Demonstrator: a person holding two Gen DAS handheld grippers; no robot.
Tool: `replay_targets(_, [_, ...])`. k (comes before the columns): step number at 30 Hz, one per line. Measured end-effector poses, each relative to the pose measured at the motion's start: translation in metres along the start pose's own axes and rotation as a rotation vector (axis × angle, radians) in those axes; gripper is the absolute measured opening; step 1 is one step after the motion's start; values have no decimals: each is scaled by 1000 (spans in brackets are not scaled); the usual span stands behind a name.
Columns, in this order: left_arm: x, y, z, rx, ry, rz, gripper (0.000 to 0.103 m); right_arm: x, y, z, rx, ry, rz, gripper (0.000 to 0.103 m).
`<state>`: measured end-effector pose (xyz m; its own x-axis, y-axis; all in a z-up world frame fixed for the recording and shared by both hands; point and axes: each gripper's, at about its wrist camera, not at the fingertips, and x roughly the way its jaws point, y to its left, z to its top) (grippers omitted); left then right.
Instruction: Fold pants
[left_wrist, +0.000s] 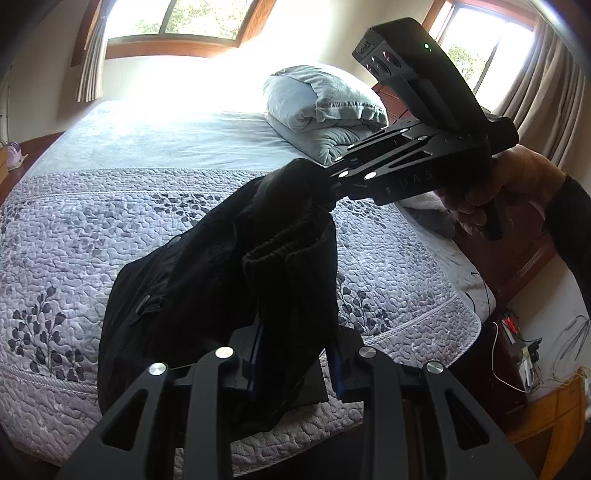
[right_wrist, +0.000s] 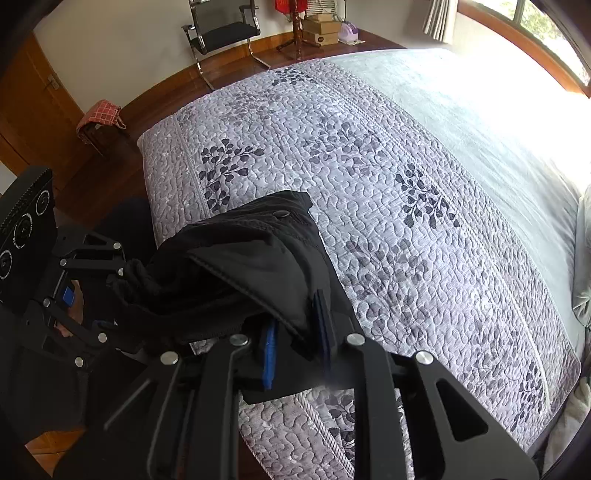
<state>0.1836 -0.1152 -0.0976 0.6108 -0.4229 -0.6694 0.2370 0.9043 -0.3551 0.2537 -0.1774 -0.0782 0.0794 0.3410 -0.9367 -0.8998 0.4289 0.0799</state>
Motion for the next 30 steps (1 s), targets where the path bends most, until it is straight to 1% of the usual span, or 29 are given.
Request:
replay_targets(15, [36,-12,-11,27,64,11,29,24,-19,-30,-24,9,-21,16])
replay_targets(19, [49,-13,-14,26,87,12,29,35,-24,-37,-33,19,-27,15])
replay_targets(26, [74,-16,-18,26,127,14,29,55,-29,-50,-80,32,-68,14])
replay_targets(30, [87,-16,-22,22,147,14,29,65,-35,-58,-86,30,-67,14])
